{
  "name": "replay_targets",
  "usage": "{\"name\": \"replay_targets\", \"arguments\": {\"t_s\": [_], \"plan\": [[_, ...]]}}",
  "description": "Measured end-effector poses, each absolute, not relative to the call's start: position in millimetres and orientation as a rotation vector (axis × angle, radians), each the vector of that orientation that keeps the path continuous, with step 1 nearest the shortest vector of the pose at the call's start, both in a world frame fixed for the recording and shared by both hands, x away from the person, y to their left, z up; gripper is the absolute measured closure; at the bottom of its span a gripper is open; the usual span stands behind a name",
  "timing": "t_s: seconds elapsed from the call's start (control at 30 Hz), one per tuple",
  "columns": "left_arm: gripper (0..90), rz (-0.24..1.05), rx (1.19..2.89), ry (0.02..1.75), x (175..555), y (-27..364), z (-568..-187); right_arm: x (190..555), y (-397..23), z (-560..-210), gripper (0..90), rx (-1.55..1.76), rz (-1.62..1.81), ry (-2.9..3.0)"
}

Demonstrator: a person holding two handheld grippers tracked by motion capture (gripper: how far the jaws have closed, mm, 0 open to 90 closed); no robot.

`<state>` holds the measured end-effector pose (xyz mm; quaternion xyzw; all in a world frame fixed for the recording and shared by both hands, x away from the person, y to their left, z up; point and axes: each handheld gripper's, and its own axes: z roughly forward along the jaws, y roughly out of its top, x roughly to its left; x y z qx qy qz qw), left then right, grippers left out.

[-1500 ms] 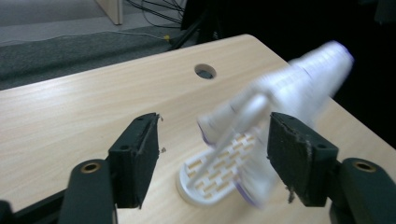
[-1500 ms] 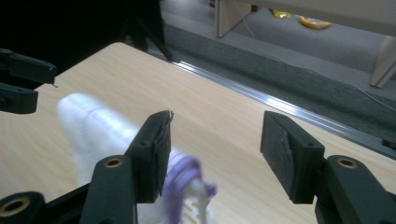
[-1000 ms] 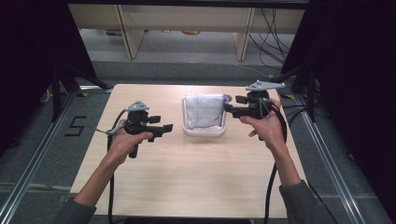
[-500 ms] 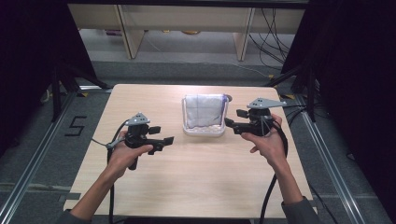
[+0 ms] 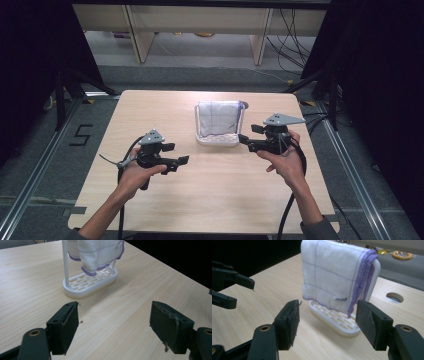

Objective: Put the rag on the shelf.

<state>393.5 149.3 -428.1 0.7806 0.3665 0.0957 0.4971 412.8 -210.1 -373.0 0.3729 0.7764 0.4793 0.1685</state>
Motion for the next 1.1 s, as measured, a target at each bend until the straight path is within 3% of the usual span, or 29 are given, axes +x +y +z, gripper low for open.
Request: {"name": "replay_targets", "arguments": {"t_s": [1.1], "plan": [[21.4, 0.219, 1.92, 0.879, 361, 155, -460, 379, -210, -419, 30.7, 1.122, 1.347, 2.293]]}}
